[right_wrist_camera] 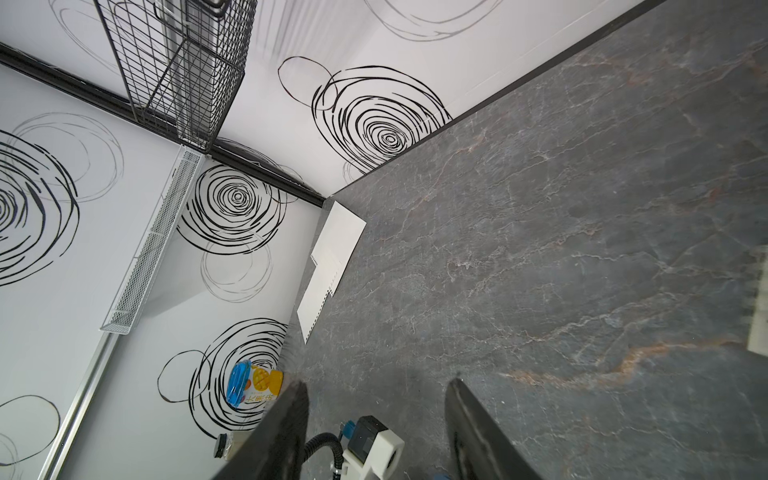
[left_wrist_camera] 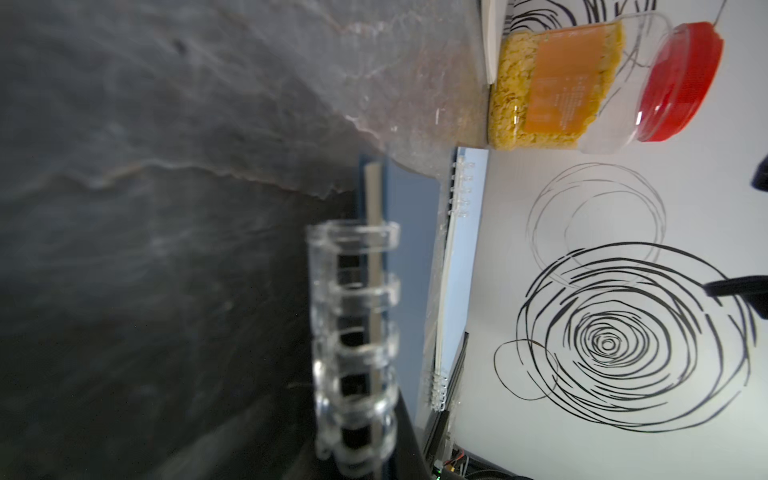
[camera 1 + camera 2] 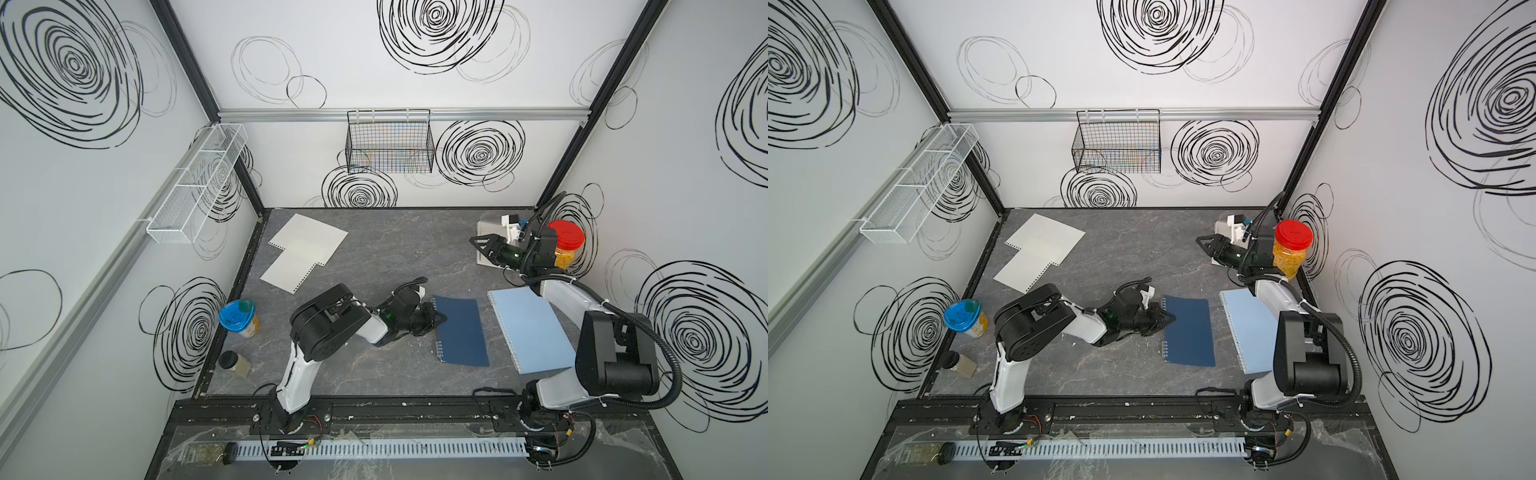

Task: Tear off pages from different notebooks
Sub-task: Place the notebook at the center of the board.

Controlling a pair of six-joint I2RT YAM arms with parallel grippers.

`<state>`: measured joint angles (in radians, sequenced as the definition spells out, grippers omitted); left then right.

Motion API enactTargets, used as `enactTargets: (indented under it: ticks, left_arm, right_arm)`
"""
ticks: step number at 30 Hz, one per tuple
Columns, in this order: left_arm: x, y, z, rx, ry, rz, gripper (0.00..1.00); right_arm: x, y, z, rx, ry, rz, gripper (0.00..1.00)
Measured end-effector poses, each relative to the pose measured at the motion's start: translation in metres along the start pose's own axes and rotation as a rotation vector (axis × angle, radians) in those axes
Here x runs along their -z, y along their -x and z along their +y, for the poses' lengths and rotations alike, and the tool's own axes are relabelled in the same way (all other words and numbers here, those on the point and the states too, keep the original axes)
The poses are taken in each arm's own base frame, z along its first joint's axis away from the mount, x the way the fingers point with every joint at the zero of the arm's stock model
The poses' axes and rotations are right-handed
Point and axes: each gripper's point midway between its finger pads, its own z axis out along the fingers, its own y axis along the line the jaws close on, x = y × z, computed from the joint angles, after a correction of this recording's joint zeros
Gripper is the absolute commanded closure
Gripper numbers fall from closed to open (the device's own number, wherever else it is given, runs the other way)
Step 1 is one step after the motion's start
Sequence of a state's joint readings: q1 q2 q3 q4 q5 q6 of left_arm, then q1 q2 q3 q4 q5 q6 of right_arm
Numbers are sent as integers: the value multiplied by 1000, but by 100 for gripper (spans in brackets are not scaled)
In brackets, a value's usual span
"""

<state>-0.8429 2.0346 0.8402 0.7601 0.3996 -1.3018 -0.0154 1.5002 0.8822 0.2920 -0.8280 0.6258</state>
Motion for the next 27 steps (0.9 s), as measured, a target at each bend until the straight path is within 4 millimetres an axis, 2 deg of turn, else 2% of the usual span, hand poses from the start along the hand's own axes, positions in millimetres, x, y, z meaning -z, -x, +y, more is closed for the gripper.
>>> enactTargets:
  ticks: [4,10,15,19,24,27]
  left_arm:
    - [7,0,4,-61,58,10,53]
    - [18,0,-3,-130,95,11,37]
    - [31,1,5,-192,178,5,32]
    - [44,10,9,-268,263,-21,32]
    - [68,37,0,-362,318,-104,31]
    - [89,66,-7,-394,329,-191,31]
  right_arm:
    - [0,0,0,1,-1,1,44]
    - [0,-3,-3,-4,-4,4,44]
    - [0,-3,-4,-1,-11,2,44]
    - [0,-3,-6,3,-24,1,42]
    - [0,-7,-17,0,-73,7,38]
    - [1,-11,-28,3,-150,24,37]
